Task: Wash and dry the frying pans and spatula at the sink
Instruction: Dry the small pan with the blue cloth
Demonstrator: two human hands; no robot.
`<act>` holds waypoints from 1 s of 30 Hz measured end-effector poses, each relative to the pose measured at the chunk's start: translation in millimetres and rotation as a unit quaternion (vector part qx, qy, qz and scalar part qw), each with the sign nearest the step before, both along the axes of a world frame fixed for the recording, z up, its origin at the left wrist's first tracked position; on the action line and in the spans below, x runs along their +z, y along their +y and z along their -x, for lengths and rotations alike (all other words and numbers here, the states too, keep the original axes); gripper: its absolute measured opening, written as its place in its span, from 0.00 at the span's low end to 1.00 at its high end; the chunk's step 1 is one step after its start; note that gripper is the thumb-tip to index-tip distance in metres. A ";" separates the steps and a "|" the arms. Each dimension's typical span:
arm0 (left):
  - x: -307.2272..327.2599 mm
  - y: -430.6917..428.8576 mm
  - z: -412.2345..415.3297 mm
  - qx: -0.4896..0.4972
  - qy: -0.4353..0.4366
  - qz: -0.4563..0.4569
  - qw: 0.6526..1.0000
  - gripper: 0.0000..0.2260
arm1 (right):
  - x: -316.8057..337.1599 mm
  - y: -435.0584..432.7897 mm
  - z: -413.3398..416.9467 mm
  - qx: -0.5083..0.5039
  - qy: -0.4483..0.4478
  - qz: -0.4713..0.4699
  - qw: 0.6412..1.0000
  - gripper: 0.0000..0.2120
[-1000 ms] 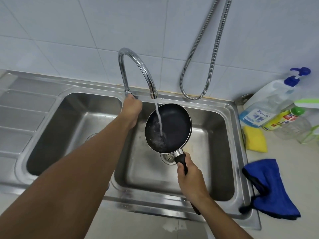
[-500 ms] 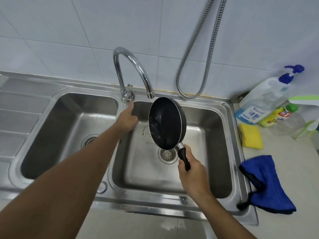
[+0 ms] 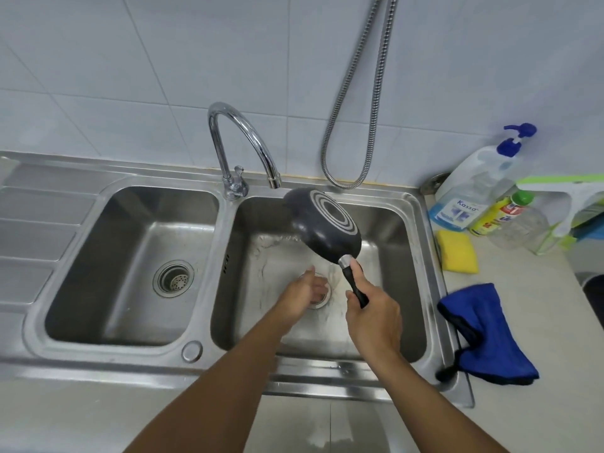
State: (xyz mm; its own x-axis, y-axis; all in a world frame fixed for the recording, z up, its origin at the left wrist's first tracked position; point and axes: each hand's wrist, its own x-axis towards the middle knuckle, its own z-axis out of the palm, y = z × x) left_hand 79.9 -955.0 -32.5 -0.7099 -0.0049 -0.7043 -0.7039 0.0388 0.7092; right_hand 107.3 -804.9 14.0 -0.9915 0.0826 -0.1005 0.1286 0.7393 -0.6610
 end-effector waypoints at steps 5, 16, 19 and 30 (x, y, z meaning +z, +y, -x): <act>20.5 23.7 -6.7 -0.019 0.044 -0.055 0.997 0.32 | 2.2 -4.9 -7.0 0.021 -0.052 0.108 0.993 0.24; 5.7 43.6 9.5 0.102 -0.023 -0.091 0.990 0.21 | -8.8 12.5 -14.1 0.055 -0.061 0.133 0.988 0.13; 9.9 53.6 6.9 0.130 -0.042 -0.137 0.981 0.19 | -10.7 54.3 4.2 -0.011 -0.014 0.063 0.998 0.10; 11.2 59.7 -13.8 0.112 -0.039 -0.081 0.990 0.20 | -64.1 192.9 12.8 -0.030 -0.157 -0.387 0.908 0.39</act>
